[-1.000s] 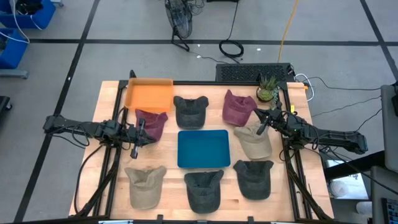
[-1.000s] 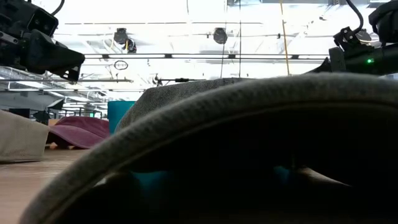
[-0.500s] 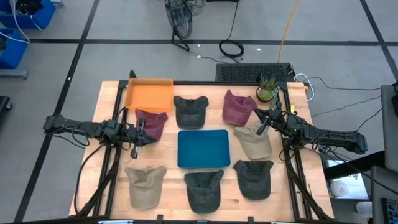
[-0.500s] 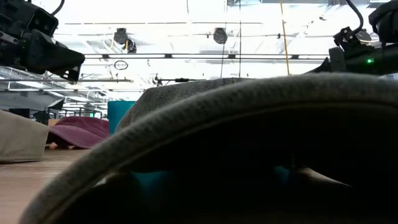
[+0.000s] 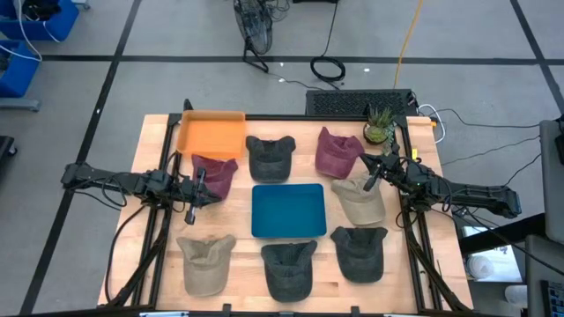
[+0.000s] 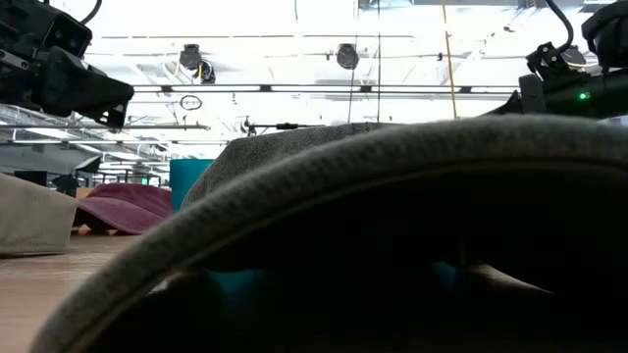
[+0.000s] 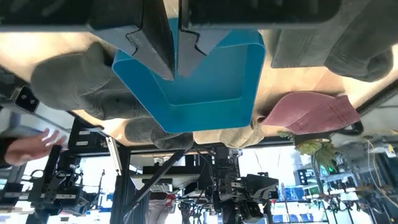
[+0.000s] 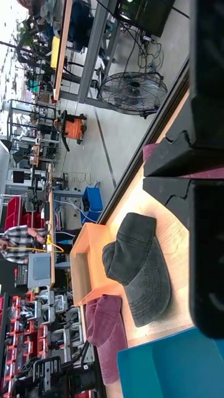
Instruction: Pick & Place hat
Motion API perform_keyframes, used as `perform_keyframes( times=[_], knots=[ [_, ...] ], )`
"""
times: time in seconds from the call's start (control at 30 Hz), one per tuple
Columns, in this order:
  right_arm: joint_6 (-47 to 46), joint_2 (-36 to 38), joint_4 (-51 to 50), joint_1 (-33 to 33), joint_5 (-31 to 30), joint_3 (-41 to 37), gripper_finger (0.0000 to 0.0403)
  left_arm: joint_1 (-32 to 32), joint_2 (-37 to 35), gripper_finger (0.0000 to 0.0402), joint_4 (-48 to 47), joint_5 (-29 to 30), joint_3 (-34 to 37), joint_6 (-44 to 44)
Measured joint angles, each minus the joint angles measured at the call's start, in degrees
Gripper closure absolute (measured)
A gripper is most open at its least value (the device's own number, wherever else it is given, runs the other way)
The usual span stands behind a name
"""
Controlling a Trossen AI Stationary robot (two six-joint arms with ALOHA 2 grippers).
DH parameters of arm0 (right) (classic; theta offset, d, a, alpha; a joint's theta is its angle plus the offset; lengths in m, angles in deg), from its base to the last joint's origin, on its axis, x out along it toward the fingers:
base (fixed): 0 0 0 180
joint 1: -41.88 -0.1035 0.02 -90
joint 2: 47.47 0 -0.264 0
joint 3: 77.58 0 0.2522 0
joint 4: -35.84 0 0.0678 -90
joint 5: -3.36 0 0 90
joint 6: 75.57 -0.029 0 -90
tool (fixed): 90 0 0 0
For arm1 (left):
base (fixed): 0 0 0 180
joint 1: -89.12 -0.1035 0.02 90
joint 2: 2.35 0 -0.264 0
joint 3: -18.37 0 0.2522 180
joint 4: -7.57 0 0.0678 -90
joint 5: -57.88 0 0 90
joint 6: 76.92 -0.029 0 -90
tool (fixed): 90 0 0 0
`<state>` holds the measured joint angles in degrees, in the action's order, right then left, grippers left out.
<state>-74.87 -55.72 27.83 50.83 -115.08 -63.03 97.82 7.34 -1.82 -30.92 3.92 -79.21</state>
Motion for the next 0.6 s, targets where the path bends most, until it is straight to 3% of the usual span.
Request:
perform_keyframes(
  times=[0.1, 0.3, 0.6],
  knots=[
    [0.0, 0.0, -0.01, 0.02, 0.02, -0.01, 0.0403, -0.09, 0.02, 0.0376, 3.97, 2.86, 0.0, -2.09],
    [-1.93, 0.0, 0.07, 0.02, 0.01, -0.02, 0.0403, -0.09, 0.0, 0.0376, 13.03, 3.17, 0.0, 2.11],
    [-20.04, 0.0, 0.23, 0.01, 0.02, 0.0, 0.0403, -0.07, 0.02, 0.0376, 19.25, 5.85, 0.0, 1.25]
  ],
)
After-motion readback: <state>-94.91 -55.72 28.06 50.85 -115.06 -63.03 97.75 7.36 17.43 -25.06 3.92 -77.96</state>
